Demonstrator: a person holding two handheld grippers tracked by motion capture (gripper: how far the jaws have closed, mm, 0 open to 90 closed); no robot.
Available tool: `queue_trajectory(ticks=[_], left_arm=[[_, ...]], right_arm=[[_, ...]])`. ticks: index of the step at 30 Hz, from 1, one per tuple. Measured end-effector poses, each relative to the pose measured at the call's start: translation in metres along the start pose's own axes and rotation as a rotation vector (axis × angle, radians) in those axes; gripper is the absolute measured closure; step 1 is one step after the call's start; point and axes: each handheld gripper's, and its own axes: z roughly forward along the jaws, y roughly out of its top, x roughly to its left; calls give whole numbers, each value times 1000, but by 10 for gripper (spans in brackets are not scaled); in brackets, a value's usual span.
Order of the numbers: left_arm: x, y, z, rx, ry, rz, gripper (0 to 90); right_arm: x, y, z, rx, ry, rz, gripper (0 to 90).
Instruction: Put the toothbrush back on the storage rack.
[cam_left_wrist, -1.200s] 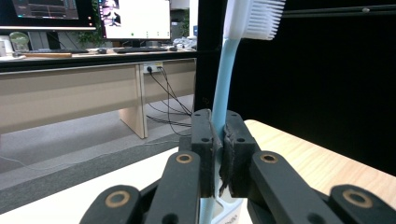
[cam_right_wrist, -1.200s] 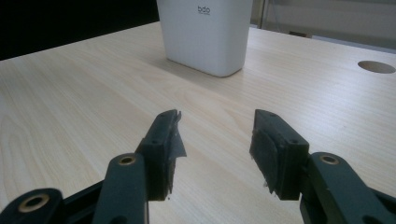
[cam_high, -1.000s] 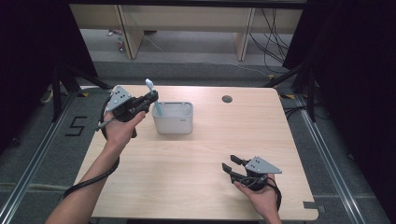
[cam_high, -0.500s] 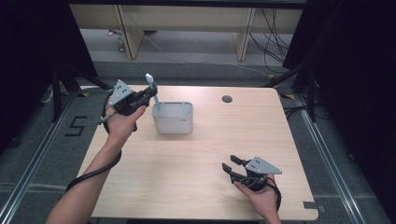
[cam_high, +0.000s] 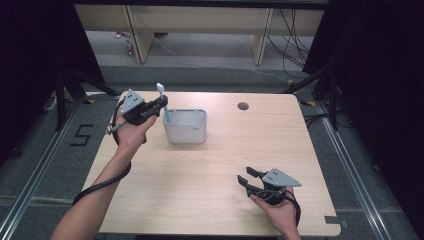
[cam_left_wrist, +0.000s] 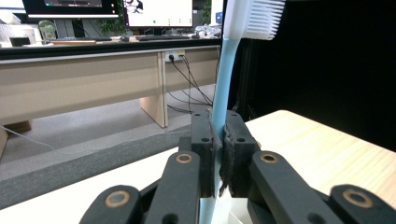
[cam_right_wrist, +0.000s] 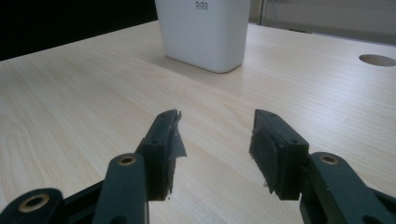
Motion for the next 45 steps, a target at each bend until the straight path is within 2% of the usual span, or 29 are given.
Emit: queue_trajectory(ticks=[2, 4, 5, 9, 10, 15, 17, 22, 23, 28, 33, 34, 36, 40, 42, 43, 45], left_arm=[[1, -2, 1, 9, -2, 0, 843], [0, -3, 1, 12, 0, -5, 843], [1, -5, 2, 17, 1, -8, 843], [2, -9, 3, 33, 4, -11, 843], [2, -11, 4, 40, 3, -12, 843], [2, -14, 6, 56, 5, -19, 843], [2, -18, 7, 69, 2, -21, 843], [2, -24, 10, 95, 5, -25, 843], [3, -26, 10, 104, 6, -23, 843], [4, -32, 13, 132, 8, -27, 843], [5, -38, 16, 158, 13, -33, 843], [5, -39, 16, 164, 14, -35, 843], [6, -41, 18, 172, 15, -33, 843], [5, -44, 20, 197, 16, -38, 843], [5, -45, 21, 202, 16, -37, 843], [4, -47, 22, 212, 15, -42, 843], [4, -47, 23, 219, 16, -40, 843]], right_arm=[[1, 0, 0, 12, 6, 20, 517], [1, 0, 1, 2, 0, 8, 517], [1, -1, 3, -9, 18, 6, 517], [1, 0, 1, 8, 6, -3, 517], [1, 0, 1, 14, 9, 11, 517], [2, -1, 3, -3, 18, 16, 516], [1, 0, 1, 16, 10, 9, 516], [1, -1, 3, -2, 3, -1, 516], [2, -1, 3, 14, 20, 24, 516], [1, -2, 4, 1, 24, 2, 515], [1, -2, 5, 3, 23, 4, 515], [0, -2, 5, -5, 10, -14, 514], [0, -2, 4, 11, 10, -16, 514], [0, -2, 4, 12, 10, -17, 514], [1, -2, 4, 15, 19, 1, 514], [0, -2, 4, 6, 10, -17, 514], [0, -2, 4, 6, 10, -18, 513]])
